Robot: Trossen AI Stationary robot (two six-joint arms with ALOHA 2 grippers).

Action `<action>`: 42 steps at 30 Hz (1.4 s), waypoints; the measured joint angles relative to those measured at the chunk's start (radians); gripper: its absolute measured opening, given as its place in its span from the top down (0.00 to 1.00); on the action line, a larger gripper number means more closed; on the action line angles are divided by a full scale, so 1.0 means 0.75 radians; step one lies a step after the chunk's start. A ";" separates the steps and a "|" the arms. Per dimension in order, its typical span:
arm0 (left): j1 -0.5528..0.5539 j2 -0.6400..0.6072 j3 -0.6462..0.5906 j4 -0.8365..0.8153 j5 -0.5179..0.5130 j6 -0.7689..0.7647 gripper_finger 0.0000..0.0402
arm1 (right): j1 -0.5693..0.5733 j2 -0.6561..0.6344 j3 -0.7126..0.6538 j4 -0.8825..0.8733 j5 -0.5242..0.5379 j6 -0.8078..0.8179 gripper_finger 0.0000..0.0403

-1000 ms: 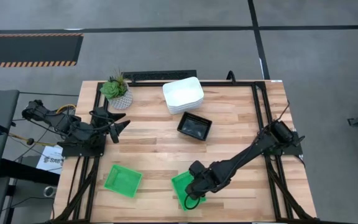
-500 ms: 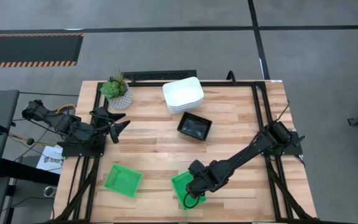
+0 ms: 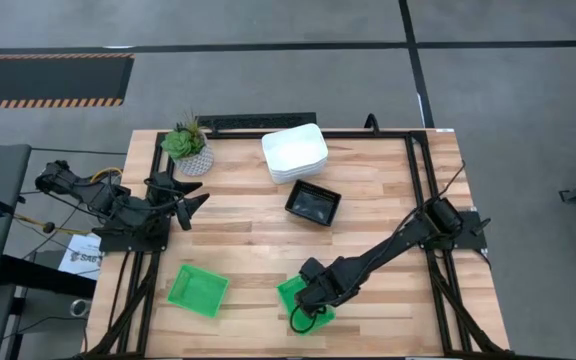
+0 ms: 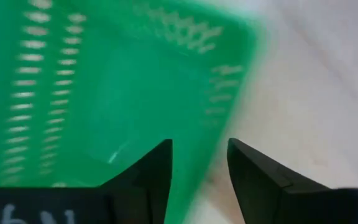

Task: Stack baskets by color
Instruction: Move the stack of green bins to the center of the table

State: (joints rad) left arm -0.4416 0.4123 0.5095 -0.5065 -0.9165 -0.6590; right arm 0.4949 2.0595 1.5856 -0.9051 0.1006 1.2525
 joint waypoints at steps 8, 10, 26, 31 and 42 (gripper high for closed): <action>0.000 0.000 0.000 -0.005 -0.001 0.000 0.44 | -0.044 0.053 -0.001 0.029 -0.062 -0.153 0.74; 0.001 0.000 0.000 -0.007 -0.007 0.001 0.44 | -0.072 0.051 -0.001 0.001 -0.062 -0.208 0.82; 0.000 0.000 0.000 -0.012 -0.008 0.002 0.44 | -0.440 0.021 -0.001 -0.059 -0.009 -0.803 0.92; 0.000 0.000 0.000 -0.016 -0.001 -0.004 0.44 | -0.518 0.022 -0.001 -0.065 -0.031 -0.865 0.93; 0.000 0.000 0.000 -0.016 0.002 -0.008 0.44 | -0.537 0.023 0.016 -0.101 -0.027 -0.864 0.56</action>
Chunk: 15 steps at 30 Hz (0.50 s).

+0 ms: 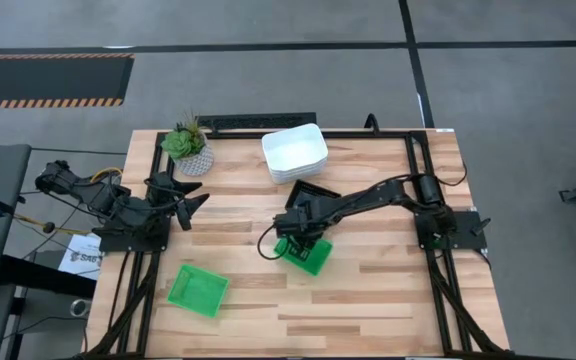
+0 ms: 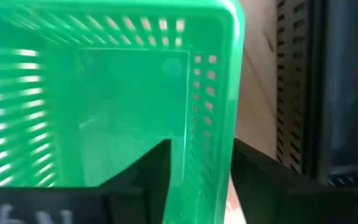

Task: Stack baskets by color
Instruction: Move the stack of green bins to the center of the table, then stack the left green bin on top of the green bin

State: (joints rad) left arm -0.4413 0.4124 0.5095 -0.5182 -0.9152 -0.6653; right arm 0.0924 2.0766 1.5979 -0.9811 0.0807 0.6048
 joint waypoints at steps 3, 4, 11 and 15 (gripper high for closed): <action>0.000 0.000 0.000 0.001 0.001 -0.001 0.44 | 0.012 -0.025 0.061 -0.046 0.017 0.001 0.49; 0.000 0.000 0.000 0.001 0.001 -0.002 0.44 | 0.018 -0.040 0.088 -0.071 0.034 0.003 0.48; 0.000 0.000 0.000 0.054 0.002 -0.041 0.44 | 0.059 -0.164 0.290 -0.212 0.323 -0.075 0.49; 0.000 -0.001 0.000 0.119 0.014 -0.042 0.44 | 0.061 -0.206 0.335 -0.003 0.399 -0.138 0.51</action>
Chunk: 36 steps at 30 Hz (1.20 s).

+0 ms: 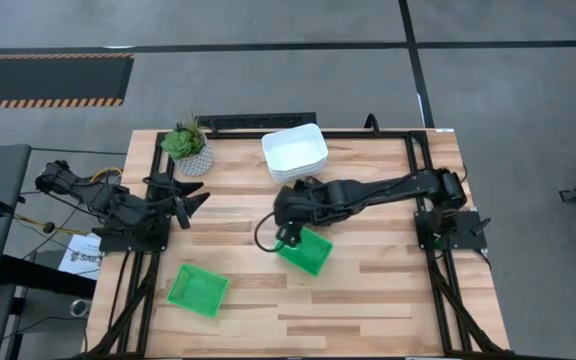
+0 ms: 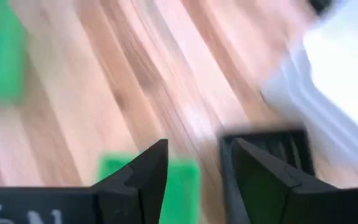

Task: Stack baskets by color
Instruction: Stack the left green bin on top of the green bin

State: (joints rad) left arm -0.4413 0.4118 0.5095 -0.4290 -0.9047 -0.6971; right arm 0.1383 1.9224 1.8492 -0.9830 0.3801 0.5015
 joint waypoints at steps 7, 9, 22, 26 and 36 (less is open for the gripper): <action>0.000 0.000 0.000 0.123 0.002 -0.005 0.44 | 0.024 0.116 0.000 0.500 -0.049 -0.177 0.51; 0.000 0.000 0.000 0.150 0.004 -0.005 0.44 | 0.034 0.168 -0.004 0.599 -0.087 -0.210 0.51; 0.000 0.000 0.000 0.204 0.003 -0.005 0.44 | 0.069 0.513 0.113 1.084 -0.237 -0.252 0.52; 0.000 -0.001 0.000 0.209 0.002 -0.017 0.44 | 0.083 0.669 0.305 1.056 -0.269 -0.313 0.52; 0.000 0.000 0.000 0.211 0.001 -0.019 0.44 | 0.110 0.891 0.655 0.922 -0.336 -0.412 0.52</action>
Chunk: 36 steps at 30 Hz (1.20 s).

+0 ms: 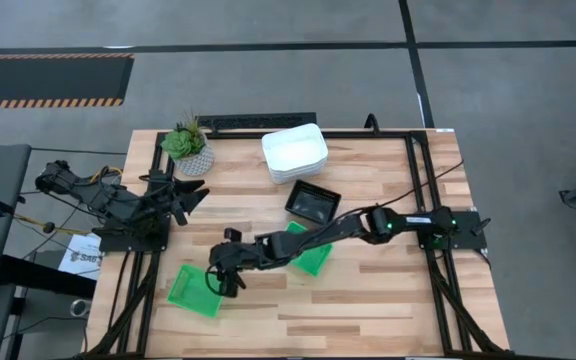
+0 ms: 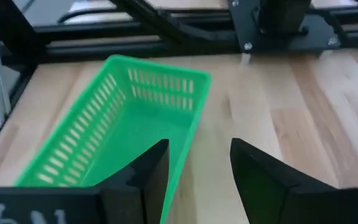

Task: Stack baskets by color
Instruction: Stack the left green bin on top of the green bin

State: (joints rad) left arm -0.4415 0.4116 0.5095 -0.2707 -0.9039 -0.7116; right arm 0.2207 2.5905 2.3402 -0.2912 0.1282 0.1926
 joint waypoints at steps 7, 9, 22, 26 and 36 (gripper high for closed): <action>0.000 0.000 0.000 -0.001 -0.001 -0.010 0.44 | 0.002 0.027 -0.001 -0.056 -0.005 -0.017 0.53; 0.000 0.000 0.000 -0.001 -0.001 -0.011 0.44 | 0.001 0.027 -0.004 -0.063 -0.005 -0.028 0.53; 0.000 0.000 0.000 -0.001 -0.001 -0.015 0.44 | 0.027 0.023 -0.010 -0.061 -0.025 -0.052 0.54; 0.000 0.000 0.000 -0.001 -0.001 -0.015 0.44 | 0.034 0.064 -0.007 -0.022 -0.027 -0.048 0.54; 0.000 0.000 0.000 -0.001 -0.001 -0.021 0.44 | 0.016 0.086 -0.010 -0.063 -0.034 -0.048 0.63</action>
State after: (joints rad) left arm -0.4412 0.4118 0.5095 -0.2714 -0.9047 -0.7273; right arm 0.2331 2.6549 2.3330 -0.3384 0.1028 0.1566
